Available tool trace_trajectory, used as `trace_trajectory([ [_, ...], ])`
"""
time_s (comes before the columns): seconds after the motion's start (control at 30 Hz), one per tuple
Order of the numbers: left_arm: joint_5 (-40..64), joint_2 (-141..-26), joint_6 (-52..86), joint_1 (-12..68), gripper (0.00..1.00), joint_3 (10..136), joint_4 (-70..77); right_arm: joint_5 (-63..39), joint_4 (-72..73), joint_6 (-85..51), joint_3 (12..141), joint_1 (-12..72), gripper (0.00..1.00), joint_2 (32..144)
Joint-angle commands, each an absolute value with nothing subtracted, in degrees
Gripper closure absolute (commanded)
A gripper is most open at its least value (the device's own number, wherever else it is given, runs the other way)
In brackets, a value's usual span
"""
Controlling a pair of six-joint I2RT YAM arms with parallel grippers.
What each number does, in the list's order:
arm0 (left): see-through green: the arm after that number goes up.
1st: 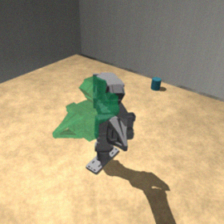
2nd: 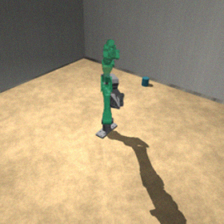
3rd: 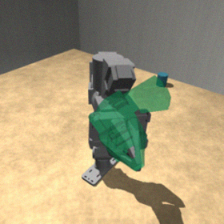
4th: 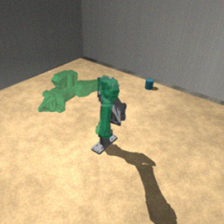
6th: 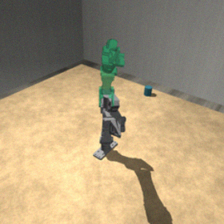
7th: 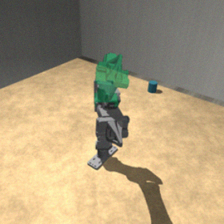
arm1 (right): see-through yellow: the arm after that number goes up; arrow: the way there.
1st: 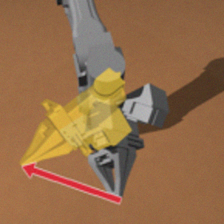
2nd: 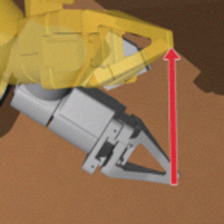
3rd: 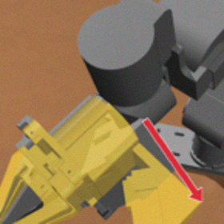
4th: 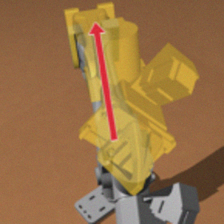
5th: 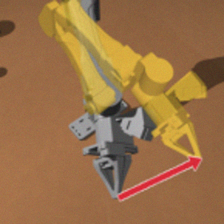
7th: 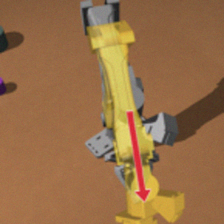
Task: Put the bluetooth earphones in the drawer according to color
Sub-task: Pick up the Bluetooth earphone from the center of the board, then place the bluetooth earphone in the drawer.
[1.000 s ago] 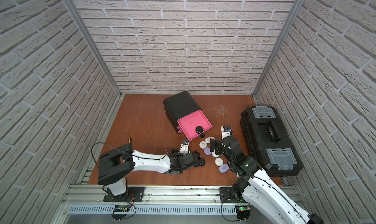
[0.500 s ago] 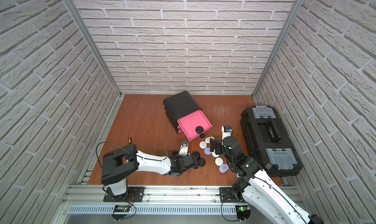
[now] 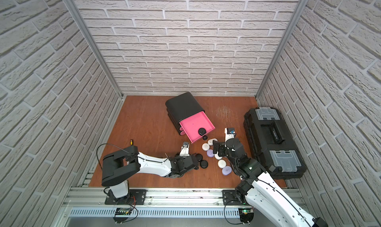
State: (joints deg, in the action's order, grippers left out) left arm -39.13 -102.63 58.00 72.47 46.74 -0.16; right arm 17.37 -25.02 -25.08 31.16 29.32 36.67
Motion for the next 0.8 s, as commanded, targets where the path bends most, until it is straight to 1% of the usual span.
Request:
trace_trajectory([
  [0.0,-38.7,-100.2,60.2,72.9,0.71,44.7,-7.5,18.2,-23.5,-25.4,30.3,29.1,0.0,36.2],
  [0.1,-39.9,-97.3,60.5,72.9,0.77,44.7,-11.3,18.3,-23.6,-25.5,30.3,29.1,0.0,36.3],
  [0.43,-42.8,-80.3,58.3,71.6,0.79,44.1,-25.1,18.3,-23.7,-25.5,30.4,29.1,0.0,36.9],
  [0.5,-41.4,-76.3,55.7,70.0,0.79,44.4,-25.8,18.2,-24.0,-25.7,30.5,29.0,0.0,37.1],
  [0.63,-35.5,-69.8,48.5,65.5,0.82,47.3,-26.5,17.9,-26.1,-26.2,31.1,29.1,0.0,36.9],
  [0.77,-32.4,-68.0,41.5,63.2,0.82,53.6,-27.9,17.4,-30.2,-27.5,32.1,29.1,0.0,35.8],
])
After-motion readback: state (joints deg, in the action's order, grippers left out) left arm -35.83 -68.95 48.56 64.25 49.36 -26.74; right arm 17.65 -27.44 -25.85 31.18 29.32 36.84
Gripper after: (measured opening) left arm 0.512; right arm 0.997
